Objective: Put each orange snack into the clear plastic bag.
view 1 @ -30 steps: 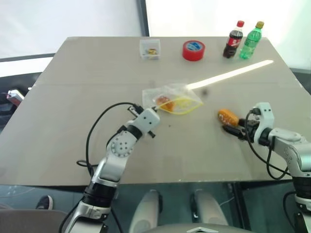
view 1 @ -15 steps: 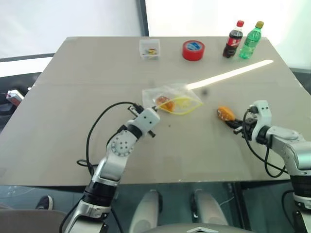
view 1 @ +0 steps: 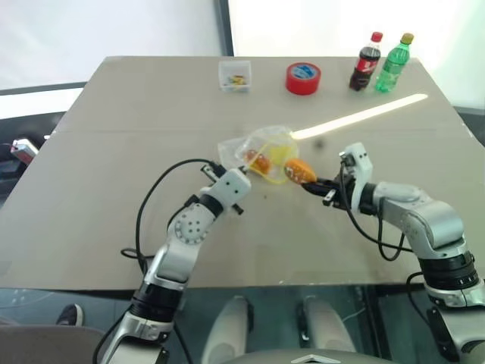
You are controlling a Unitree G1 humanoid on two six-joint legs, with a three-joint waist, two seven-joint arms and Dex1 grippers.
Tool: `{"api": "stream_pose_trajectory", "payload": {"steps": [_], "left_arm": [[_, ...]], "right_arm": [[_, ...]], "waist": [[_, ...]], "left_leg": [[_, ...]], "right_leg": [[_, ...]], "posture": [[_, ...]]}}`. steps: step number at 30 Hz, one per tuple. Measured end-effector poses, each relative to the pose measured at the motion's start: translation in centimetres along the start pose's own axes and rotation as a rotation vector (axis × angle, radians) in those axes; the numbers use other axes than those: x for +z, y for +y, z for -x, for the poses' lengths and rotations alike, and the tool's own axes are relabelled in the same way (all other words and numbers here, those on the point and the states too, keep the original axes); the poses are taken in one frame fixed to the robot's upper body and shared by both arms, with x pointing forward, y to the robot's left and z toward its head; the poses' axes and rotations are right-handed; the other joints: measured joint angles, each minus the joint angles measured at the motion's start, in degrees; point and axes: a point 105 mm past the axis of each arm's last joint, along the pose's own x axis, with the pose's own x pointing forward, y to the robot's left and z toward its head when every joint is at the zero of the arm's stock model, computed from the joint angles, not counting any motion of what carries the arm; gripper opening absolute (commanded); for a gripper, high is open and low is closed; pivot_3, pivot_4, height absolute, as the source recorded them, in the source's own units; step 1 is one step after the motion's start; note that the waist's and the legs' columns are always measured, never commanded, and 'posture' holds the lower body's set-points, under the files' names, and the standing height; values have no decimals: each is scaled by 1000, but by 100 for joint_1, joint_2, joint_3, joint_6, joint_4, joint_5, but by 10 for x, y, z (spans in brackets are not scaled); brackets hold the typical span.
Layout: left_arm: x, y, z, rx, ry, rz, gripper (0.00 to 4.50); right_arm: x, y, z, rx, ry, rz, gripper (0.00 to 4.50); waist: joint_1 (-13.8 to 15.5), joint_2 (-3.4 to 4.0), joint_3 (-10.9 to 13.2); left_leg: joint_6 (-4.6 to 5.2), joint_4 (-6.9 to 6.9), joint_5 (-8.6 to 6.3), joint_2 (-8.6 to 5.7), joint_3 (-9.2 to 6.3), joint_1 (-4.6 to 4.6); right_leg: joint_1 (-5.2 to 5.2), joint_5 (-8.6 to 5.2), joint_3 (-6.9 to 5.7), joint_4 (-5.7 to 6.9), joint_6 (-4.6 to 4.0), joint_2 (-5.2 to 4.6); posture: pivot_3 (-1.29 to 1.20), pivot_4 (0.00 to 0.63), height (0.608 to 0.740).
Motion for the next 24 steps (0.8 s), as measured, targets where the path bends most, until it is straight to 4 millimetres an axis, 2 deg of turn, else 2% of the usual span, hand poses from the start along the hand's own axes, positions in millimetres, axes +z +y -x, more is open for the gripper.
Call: {"api": "stream_pose_trajectory", "payload": {"steps": [5,8,11,13,20,24], "left_arm": [[-2,1,1,3,6,-6,0],[-2,1,1,2,8,-7,0],[-2,1,1,2,8,-7,0],[-2,1,1,2,6,-7,0],[-1,1,1,2,4,-7,0],[-1,1,1,0,4,-8,0]], "right_arm": [[6,-3,10,-2,-16,-8,51],[21,8,18,51,-61,10,51],[26,20,17,111,-78,2,51],[29,21,13,107,-78,9,51],[8,-5,-12,-27,13,-63,51],[9,-17,-21,-72,34,-62,51]], "waist": [[13,0,0],[20,0,0],[21,0,0],[25,0,0],[50,0,0],[55,0,0]], "left_leg": [[0,-1,0,0,-1,1],[0,-1,0,2,-1,2],[0,-1,0,2,-1,2],[0,1,0,2,0,2],[0,1,0,2,2,3],[0,-1,0,1,2,1]], "right_leg": [[0,0,0,1,0,0],[0,0,0,2,0,2],[0,0,-1,5,0,2],[0,1,-1,5,0,2],[-2,2,2,5,-3,2],[-2,3,1,3,-3,2]], "posture": [[0,150,740],[0,150,740],[0,150,740],[0,150,740],[0,150,740],[0,150,740]]}}
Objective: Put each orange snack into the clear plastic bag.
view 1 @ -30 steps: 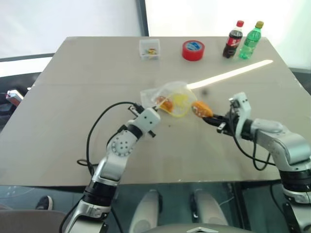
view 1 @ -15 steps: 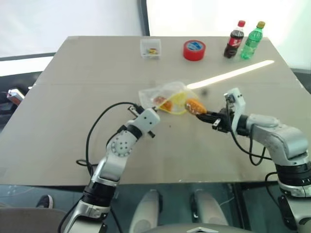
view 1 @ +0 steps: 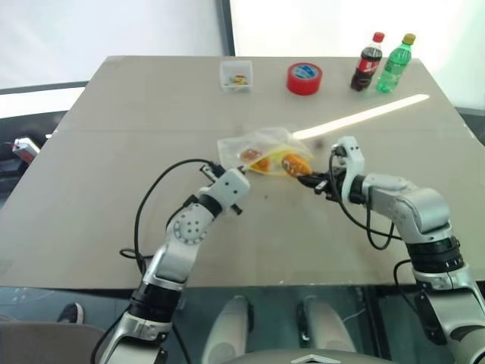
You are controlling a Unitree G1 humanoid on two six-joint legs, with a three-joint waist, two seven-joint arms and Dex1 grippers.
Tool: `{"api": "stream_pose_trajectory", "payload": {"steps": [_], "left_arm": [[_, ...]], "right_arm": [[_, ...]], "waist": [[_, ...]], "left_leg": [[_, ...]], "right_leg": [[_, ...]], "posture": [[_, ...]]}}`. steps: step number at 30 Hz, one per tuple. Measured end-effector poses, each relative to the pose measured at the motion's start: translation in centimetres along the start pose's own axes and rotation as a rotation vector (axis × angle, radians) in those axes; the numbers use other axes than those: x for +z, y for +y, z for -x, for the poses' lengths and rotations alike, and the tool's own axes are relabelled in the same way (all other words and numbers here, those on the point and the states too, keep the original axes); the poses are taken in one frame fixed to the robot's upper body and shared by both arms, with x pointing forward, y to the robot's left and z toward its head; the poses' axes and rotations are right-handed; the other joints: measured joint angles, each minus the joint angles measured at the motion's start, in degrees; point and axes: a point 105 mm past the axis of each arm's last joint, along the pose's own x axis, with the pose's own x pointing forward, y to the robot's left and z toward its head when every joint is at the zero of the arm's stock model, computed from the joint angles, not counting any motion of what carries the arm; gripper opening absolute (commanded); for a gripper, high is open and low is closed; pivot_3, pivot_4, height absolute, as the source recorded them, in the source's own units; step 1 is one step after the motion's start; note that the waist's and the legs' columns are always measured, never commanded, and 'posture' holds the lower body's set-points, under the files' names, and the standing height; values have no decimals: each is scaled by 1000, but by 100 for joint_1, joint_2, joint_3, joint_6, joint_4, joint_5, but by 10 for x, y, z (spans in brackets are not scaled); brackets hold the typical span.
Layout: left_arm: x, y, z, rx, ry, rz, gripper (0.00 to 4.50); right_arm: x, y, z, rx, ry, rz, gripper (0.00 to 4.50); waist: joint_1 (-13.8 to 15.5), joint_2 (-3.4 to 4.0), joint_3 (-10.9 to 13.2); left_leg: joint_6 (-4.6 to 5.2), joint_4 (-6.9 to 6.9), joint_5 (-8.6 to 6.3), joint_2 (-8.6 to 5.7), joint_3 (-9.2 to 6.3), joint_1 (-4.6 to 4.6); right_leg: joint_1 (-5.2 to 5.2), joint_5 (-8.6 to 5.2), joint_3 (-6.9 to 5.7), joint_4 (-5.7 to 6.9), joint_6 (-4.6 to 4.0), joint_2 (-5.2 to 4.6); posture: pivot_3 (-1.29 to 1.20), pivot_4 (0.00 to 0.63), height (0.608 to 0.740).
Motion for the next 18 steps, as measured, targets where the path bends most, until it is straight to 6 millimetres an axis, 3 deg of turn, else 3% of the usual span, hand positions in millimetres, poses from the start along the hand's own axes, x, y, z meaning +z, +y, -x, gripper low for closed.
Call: {"api": "stream_pose_trajectory", "payload": {"steps": [3,8,11,14,18], "left_arm": [[1,0,0,-6,-5,-11,0],[10,-5,-6,-35,-53,-28,0],[15,-9,-11,-57,-85,-33,0],[16,-12,-12,-67,-92,-35,0],[17,-11,-11,-66,-102,-41,0]], "right_arm": [[9,-3,-13,-19,-6,-26,51],[38,12,-36,8,-41,-29,51],[39,21,-57,2,-10,-46,51],[39,12,-68,-60,3,-70,51],[43,-10,-69,-150,-19,-86,1416]], "waist": [[-32,0,0],[-62,1,0],[-83,2,0],[-98,2,0],[-109,3,-1]], "left_leg": [[0,0,0,2,1,2],[0,0,0,1,-2,2],[0,-1,0,0,-3,0],[0,-2,0,-1,0,0],[0,-5,0,-1,-1,2]], "right_leg": [[-2,2,2,4,-3,1],[-2,4,-2,8,-5,2],[-4,4,-2,7,-6,2],[-5,4,0,7,-6,0],[-5,4,-1,8,-6,1]], "posture": [[0,150,740],[0,150,740],[0,150,740],[0,150,740],[0,150,740]]}}
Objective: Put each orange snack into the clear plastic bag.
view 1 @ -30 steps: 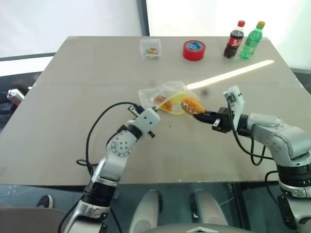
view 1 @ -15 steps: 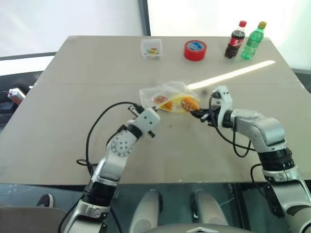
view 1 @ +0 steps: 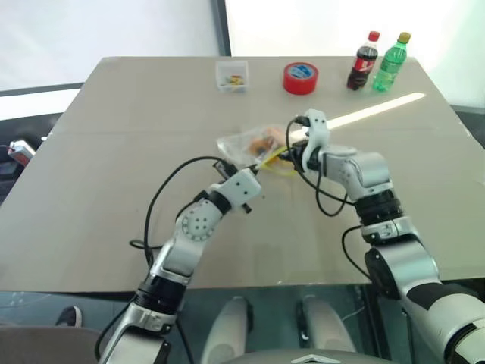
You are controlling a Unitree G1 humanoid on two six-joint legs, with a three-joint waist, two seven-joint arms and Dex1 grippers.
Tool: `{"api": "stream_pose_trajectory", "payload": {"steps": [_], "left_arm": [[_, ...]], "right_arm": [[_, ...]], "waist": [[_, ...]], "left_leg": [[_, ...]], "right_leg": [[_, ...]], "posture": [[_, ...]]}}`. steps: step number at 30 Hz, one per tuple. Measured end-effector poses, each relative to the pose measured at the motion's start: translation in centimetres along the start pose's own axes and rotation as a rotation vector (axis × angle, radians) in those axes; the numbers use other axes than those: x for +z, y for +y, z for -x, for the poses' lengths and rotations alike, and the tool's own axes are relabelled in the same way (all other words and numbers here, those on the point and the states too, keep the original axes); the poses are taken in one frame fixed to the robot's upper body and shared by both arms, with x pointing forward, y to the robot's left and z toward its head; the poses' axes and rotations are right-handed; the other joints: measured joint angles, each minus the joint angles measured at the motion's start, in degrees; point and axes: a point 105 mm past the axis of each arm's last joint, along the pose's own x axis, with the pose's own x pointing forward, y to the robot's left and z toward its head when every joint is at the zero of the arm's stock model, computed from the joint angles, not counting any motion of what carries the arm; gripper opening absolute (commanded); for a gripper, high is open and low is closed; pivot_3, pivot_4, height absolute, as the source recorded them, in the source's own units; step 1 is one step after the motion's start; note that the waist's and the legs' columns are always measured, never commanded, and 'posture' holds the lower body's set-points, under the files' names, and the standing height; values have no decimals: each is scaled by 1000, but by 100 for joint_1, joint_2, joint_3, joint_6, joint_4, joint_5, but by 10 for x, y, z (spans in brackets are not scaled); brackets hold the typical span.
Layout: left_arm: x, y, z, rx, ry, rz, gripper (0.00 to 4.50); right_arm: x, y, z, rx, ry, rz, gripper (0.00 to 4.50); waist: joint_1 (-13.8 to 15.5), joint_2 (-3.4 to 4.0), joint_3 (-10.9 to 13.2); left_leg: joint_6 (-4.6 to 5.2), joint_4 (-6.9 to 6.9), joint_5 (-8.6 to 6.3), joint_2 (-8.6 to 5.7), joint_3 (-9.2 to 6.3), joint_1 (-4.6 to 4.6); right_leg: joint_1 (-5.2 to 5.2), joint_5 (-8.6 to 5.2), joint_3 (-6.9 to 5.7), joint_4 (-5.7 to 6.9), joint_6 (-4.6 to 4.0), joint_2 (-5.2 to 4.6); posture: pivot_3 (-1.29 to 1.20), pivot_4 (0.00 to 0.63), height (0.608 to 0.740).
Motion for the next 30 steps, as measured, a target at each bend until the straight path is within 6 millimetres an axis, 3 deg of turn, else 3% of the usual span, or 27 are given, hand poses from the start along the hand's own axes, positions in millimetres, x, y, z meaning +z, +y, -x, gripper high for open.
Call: {"api": "stream_pose_trajectory", "payload": {"steps": [2,4,9,11,14,18,22,25,27,30], "left_arm": [[-1,2,1,8,3,1,0],[-2,3,1,18,9,4,0],[-4,1,2,21,19,14,0],[-6,1,3,22,25,15,0],[-5,1,3,22,24,18,0],[-6,1,3,22,26,16,0],[-6,2,3,23,27,15,0],[-6,2,3,22,27,15,0],[-7,2,3,21,30,16,0],[-8,2,3,20,31,17,0]], "right_arm": [[-5,-7,1,-20,10,9,2146],[-14,-11,7,-7,21,23,3149],[-35,-5,33,88,67,71,3149],[-27,-2,56,142,43,125,3149],[-20,-2,70,149,19,168,3149],[-24,-26,88,71,38,227,3149],[-23,-40,90,-3,46,417,3149],[-39,-50,77,-59,110,621,3149],[-50,-51,69,-53,145,694,3149],[-47,-50,63,-51,124,765,3149]], "waist": [[-14,0,0],[-14,0,0],[-16,2,1],[-14,2,1],[-26,1,1],[-9,1,1],[-31,1,1],[-26,1,1],[-21,1,1],[-27,1,1]], "left_leg": [[0,-1,0,0,1,-1],[0,-2,0,0,0,-2],[0,-3,0,0,0,-7],[1,-2,0,0,-3,-4],[1,-1,0,2,-3,1],[1,4,0,1,-2,-1],[1,2,0,2,2,0],[1,2,0,3,2,1],[0,2,0,2,3,0],[0,2,0,2,5,0]], "right_leg": [[-1,0,0,0,0,0],[-1,0,0,-1,0,0],[-2,0,0,-3,0,-2],[0,0,-3,-2,1,-2],[1,0,-2,2,1,1],[2,0,-3,2,1,-1],[2,0,1,0,1,0],[1,0,0,0,1,1],[1,0,1,-1,1,-1],[2,1,4,-3,2,-1]], "posture": [[0,150,740],[0,150,740],[0,150,740],[0,150,740],[0,150,740],[0,150,740],[0,150,740],[0,150,740],[0,150,740],[0,150,740]]}}
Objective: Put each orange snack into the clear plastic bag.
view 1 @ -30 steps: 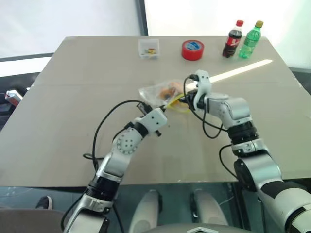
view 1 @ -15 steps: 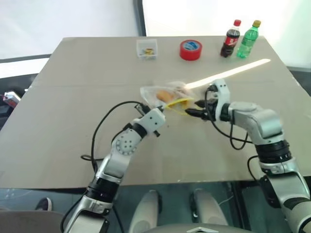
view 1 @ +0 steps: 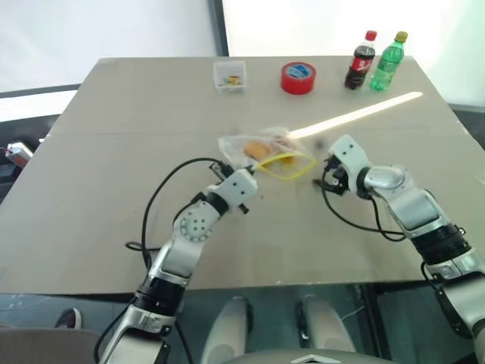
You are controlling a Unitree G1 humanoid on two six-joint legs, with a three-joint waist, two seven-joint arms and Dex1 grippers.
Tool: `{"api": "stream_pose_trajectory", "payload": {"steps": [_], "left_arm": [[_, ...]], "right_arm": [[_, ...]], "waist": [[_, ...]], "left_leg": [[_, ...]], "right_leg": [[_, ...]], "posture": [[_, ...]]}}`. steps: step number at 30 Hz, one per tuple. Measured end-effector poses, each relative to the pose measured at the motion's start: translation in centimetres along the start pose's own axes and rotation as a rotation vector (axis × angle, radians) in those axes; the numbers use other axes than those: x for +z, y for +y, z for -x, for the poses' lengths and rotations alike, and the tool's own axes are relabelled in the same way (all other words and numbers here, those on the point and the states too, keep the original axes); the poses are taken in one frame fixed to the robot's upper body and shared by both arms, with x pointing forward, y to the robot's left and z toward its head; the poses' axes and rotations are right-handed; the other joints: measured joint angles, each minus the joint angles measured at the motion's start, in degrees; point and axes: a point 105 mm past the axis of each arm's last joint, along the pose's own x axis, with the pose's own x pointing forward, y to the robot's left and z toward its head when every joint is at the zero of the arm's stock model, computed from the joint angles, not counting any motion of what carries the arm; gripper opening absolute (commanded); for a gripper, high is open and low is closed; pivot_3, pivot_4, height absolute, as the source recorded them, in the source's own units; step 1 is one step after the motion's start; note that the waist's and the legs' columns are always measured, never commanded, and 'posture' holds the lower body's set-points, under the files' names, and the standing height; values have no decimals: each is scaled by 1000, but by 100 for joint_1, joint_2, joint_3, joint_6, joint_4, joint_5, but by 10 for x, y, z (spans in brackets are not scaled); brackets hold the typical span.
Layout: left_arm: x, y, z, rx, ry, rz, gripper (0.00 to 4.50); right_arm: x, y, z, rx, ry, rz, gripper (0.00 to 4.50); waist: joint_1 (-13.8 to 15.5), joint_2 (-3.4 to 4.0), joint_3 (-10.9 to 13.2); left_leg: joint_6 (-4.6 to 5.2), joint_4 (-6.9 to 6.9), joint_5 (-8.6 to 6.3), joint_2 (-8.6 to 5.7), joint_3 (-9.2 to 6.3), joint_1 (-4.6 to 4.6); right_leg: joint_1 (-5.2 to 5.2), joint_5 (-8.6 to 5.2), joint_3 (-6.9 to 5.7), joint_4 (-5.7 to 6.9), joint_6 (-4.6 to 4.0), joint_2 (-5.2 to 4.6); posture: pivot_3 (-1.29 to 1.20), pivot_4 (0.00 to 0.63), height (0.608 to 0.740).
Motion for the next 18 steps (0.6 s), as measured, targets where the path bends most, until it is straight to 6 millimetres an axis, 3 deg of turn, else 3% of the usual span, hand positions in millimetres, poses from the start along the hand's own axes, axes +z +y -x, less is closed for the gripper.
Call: {"api": "stream_pose_trajectory", "payload": {"steps": [2,4,10,16,18], "left_arm": [[0,0,0,0,1,0,0],[0,0,0,0,0,1,0],[-1,0,0,0,4,0,0],[1,2,-1,-3,1,-26,0],[11,11,-2,-39,-43,-191,0]], "right_arm": [[2,-3,-6,-29,-11,46,3149],[2,-5,-10,-51,-20,70,2609],[10,-7,-10,-58,-77,87,40],[11,-11,-7,-64,-93,97,40],[8,-16,-2,-67,-82,106,40]], "waist": [[4,0,0],[12,0,0],[19,0,0],[21,0,0],[30,0,1]], "left_leg": [[0,0,0,0,-2,1],[-1,0,0,0,-3,0],[0,-1,0,-1,-3,-2],[0,0,0,-1,-4,-2],[0,-1,0,-1,-5,0]], "right_leg": [[0,0,-2,1,0,0],[0,0,-3,1,0,0],[0,0,-2,-3,0,0],[0,1,-3,-1,0,0],[1,1,-5,-1,-1,0]], "posture": [[0,150,740],[0,150,740],[0,150,740],[0,150,740],[0,150,740]]}}
